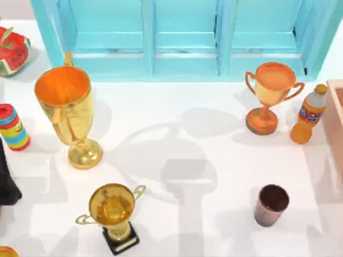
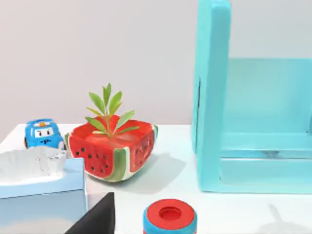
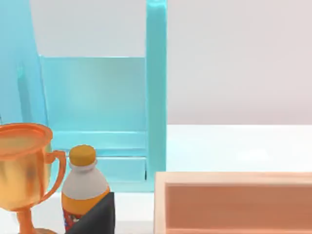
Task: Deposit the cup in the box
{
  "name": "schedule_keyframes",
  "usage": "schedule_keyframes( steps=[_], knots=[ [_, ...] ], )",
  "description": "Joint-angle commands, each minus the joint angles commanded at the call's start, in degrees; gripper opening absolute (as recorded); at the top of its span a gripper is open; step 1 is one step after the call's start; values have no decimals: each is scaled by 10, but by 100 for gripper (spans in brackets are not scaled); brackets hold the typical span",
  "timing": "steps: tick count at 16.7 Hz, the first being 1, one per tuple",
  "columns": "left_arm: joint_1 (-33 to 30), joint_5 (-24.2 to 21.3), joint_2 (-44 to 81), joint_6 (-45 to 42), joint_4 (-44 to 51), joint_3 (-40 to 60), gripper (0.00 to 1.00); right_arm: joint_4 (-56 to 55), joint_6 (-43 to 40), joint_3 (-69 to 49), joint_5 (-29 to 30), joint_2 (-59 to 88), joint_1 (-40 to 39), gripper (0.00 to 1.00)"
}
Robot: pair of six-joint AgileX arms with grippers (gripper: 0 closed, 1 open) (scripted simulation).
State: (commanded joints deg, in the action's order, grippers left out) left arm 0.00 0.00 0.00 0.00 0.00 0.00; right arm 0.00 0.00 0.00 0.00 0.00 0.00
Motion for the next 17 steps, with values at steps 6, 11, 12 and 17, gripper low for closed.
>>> schedule_keyframes(
  steps=[6,11,12,17],
  knots=[
    [0,0,0,0,0,0,100,60,28,-61,-1,62,-28,100],
    [0,0,0,0,0,0,100,232,104,-237,-2,271,-104,100],
    [0,0,0,0,0,0,100,273,123,-279,-2,325,-123,100],
    [0,0,0,0,0,0,100,482,215,-493,-2,604,-213,100]
  ],
)
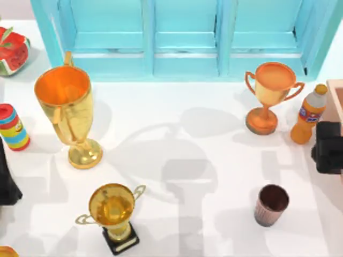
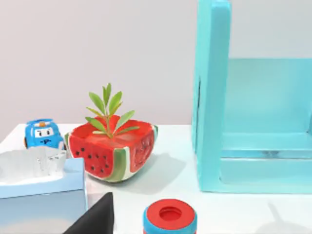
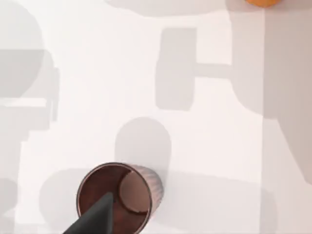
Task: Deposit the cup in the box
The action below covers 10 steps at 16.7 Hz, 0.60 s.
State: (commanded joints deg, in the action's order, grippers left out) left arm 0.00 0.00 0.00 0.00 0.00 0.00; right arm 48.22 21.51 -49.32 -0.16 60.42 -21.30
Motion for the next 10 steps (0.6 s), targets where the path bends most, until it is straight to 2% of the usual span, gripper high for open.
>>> schedule_keyframes(
  steps=[5,10],
  knots=[
    [0,0,0,0,0,0,100,168,75,-174,1,222,-73,100],
    [0,0,0,0,0,0,100,244,110,-251,1,314,-106,100]
  ],
)
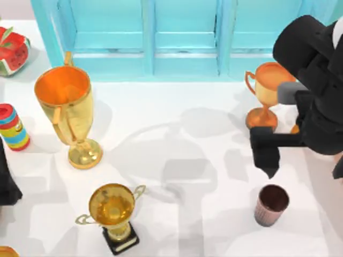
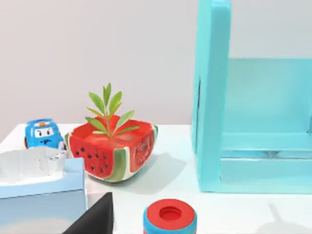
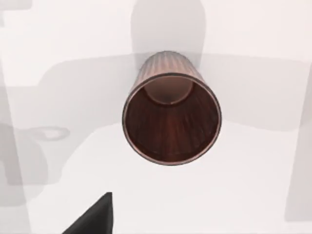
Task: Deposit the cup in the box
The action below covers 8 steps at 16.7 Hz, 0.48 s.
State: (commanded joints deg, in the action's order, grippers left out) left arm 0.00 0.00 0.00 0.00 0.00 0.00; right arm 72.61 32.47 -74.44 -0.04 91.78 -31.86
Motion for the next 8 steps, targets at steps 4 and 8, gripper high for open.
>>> schedule_keyframes(
  steps=[4,8],
  knots=[
    [0,0,0,0,0,0,100,1,1,-1,0,1,0,100],
    [0,0,0,0,0,0,100,-19,-1,16,0,5,1,100]
  ],
)
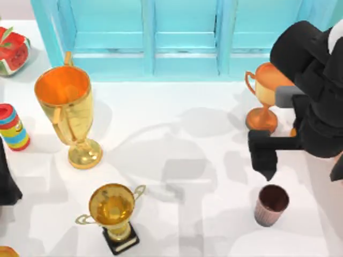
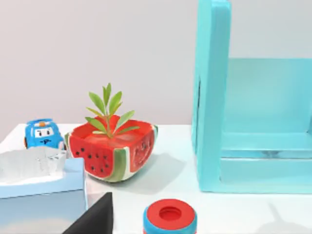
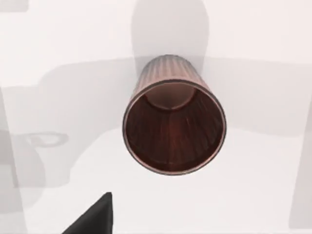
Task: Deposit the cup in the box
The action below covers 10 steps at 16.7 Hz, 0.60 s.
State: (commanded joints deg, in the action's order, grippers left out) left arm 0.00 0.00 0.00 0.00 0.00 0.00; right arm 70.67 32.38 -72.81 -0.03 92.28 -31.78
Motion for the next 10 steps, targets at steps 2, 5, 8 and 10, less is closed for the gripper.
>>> schedule_keyframes(
  steps=[2,5,8,10],
  knots=[
    [0,0,0,0,0,0,100,-35,1,26,0,8,0,100],
    [0,0,0,0,0,0,100,-105,2,78,0,26,-2,100],
    [0,0,0,0,0,0,100,-174,4,129,0,44,-3,100],
    [0,0,0,0,0,0,100,-203,5,151,0,52,-4,100]
  ],
)
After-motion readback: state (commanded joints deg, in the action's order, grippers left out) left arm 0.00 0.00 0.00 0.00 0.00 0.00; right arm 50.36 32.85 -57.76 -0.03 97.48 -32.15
